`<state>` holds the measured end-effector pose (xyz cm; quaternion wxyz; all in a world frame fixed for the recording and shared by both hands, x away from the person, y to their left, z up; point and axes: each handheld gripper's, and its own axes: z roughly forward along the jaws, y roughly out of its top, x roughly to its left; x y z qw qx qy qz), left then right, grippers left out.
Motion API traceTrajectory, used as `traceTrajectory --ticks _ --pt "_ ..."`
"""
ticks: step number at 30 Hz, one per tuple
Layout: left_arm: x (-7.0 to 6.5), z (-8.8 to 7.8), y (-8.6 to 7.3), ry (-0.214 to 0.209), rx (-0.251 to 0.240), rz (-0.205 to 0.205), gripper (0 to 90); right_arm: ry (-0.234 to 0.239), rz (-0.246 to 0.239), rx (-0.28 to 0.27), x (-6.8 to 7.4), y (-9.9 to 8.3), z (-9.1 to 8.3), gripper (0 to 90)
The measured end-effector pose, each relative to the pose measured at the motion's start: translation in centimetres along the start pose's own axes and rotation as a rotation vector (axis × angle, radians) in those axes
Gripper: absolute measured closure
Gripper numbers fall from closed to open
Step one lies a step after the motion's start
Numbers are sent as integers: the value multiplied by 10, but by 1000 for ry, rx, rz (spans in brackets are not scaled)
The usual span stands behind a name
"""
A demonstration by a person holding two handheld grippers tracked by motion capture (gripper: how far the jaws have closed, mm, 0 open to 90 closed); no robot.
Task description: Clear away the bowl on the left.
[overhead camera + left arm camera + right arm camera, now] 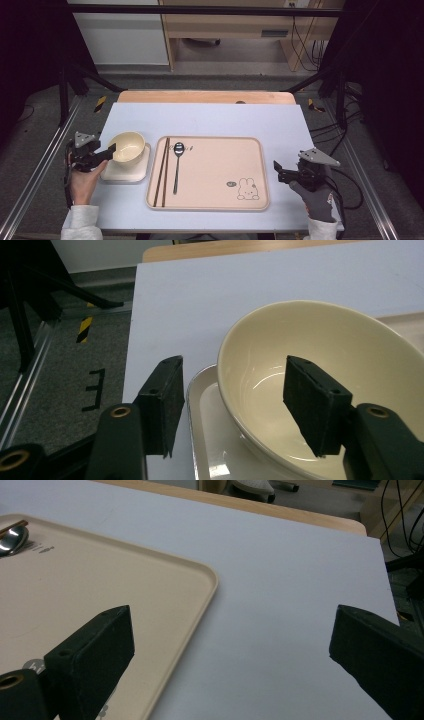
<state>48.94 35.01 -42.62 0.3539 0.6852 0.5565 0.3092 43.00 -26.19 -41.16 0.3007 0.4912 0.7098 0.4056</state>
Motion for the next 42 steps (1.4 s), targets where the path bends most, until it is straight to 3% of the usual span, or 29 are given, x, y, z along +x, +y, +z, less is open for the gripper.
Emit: traceTrajectory --ticks 23,29,42 --pt "4 31 -3 0 126 -26 664 3 -1 16 1 -1 3 43" --pt "5 36 -2 -16 139 -58 724 5 -4 17 1 -1 3 43" --pt "6 42 1 -27 171 -89 805 7 0 20 1 -1 3 42"
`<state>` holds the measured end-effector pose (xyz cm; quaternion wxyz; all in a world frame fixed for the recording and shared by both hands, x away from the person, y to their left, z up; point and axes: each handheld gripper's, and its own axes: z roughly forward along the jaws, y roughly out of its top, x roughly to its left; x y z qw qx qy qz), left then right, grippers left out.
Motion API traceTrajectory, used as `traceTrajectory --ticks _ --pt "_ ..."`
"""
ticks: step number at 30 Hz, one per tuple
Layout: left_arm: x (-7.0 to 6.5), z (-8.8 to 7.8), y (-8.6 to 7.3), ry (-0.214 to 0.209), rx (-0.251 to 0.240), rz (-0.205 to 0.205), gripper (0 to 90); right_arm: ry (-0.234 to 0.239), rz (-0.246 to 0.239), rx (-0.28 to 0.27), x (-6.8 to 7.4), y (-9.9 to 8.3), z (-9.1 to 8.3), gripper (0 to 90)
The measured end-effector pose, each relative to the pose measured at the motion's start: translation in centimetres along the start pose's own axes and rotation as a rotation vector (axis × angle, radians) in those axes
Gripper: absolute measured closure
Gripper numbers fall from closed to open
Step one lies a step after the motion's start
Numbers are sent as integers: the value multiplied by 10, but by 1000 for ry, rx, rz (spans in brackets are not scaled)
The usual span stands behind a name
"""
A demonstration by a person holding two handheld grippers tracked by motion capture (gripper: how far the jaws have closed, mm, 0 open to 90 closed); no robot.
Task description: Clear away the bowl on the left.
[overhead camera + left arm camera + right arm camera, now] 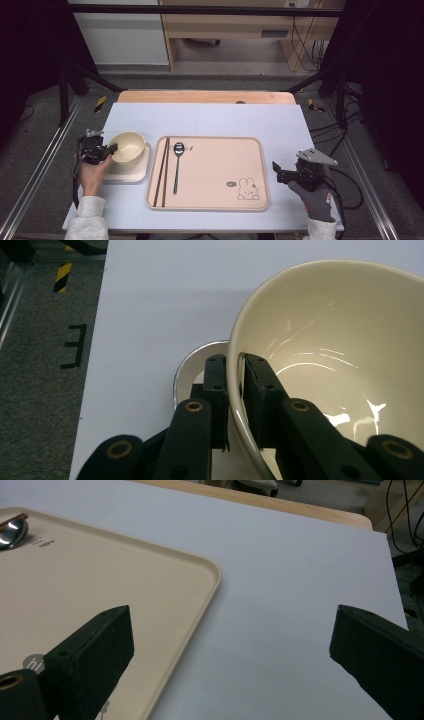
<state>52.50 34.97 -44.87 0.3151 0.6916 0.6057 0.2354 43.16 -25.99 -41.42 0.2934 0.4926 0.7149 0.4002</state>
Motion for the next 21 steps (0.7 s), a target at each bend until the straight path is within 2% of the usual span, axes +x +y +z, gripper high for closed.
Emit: traceTrajectory --ticks 7,11,21 --pt "1 -2 0 -20 -13 -21 814 -3 1 1 0 0 0 39" --pt "-2 -5 -1 -19 -37 -8 821 1 2 4 0 0 0 39" --pt "-7 -12 -4 -16 -75 -8 828 -1 1 1 -1 0 0 39"
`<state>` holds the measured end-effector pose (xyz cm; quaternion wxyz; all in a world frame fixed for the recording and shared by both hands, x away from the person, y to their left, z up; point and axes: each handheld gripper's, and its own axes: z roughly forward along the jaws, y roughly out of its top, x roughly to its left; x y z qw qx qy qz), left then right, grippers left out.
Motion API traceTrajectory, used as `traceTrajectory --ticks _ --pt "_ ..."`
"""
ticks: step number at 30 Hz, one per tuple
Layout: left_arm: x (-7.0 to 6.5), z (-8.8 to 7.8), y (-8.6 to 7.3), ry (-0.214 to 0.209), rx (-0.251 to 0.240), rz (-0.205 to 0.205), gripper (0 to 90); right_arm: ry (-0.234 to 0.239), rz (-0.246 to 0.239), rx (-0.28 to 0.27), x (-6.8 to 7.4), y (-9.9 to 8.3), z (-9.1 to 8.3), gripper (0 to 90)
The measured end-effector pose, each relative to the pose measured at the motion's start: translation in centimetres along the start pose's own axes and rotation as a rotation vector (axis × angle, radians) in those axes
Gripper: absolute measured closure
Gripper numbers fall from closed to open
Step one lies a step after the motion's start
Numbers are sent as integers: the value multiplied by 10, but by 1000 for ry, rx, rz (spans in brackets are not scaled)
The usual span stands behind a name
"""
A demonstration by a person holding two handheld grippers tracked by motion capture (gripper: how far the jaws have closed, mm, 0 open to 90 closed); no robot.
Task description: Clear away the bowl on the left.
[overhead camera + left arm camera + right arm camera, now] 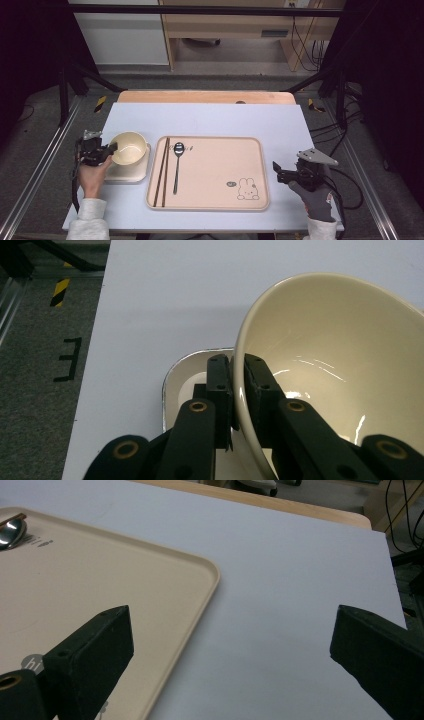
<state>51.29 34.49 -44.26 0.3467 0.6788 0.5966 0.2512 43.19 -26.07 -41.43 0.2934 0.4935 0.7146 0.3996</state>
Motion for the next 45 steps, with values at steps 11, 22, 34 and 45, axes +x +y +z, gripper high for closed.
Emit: traceTrajectory --ticks 11,22,34,45 --pt "-5 -7 -1 0 -26 24 827 0 0 3 0 0 1 39" --pt "-8 -14 -1 -2 -54 39 825 0 -4 11 0 -1 3 37" --pt "-14 -34 5 -8 -108 57 825 0 -4 5 -1 -1 1 37" --pt "-26 -52 11 -15 -161 80 825 3 2 0 -1 0 -1 36"
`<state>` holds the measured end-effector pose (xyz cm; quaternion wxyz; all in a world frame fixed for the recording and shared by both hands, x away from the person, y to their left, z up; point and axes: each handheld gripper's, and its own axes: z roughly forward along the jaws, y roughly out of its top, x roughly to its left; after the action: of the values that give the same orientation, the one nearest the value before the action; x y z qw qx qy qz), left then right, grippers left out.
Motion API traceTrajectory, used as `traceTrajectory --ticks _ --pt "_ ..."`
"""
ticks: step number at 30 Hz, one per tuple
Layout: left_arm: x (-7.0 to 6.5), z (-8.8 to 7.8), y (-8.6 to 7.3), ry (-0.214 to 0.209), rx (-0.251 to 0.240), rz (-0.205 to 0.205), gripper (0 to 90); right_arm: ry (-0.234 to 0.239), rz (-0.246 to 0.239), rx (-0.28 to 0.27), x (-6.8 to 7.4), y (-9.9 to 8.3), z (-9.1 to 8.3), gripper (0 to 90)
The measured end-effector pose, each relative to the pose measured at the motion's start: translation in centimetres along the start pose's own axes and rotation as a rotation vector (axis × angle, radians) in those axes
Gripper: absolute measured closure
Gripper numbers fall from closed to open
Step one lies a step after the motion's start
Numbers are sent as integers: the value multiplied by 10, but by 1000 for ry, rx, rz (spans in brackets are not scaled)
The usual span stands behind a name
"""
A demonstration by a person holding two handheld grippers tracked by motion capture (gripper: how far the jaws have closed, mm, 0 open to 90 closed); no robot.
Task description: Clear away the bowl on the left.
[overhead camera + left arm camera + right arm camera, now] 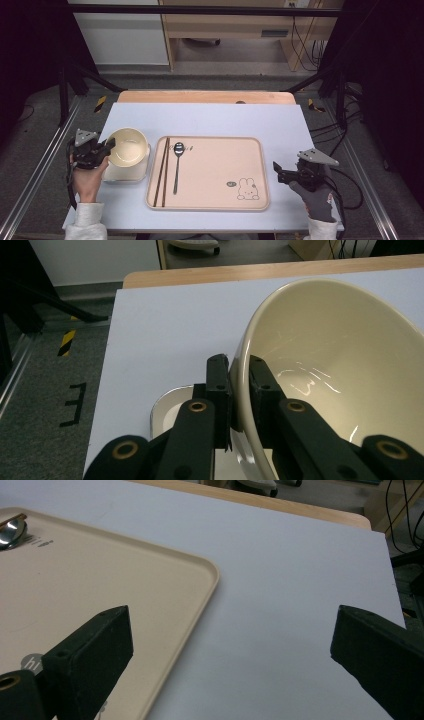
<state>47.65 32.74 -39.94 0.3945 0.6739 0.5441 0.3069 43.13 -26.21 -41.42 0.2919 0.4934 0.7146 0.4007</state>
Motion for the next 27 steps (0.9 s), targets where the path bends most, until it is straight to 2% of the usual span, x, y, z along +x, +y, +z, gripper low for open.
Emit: traceTrajectory --ticks 5,15,27 --pt "-5 -4 4 -13 -10 13 825 3 1 -1 0 0 0 36" --pt "-25 -10 11 -40 -32 58 824 -2 -1 -4 -1 0 -1 37" --pt "-55 -10 17 -95 -36 128 824 1 4 -6 -1 1 -2 37"
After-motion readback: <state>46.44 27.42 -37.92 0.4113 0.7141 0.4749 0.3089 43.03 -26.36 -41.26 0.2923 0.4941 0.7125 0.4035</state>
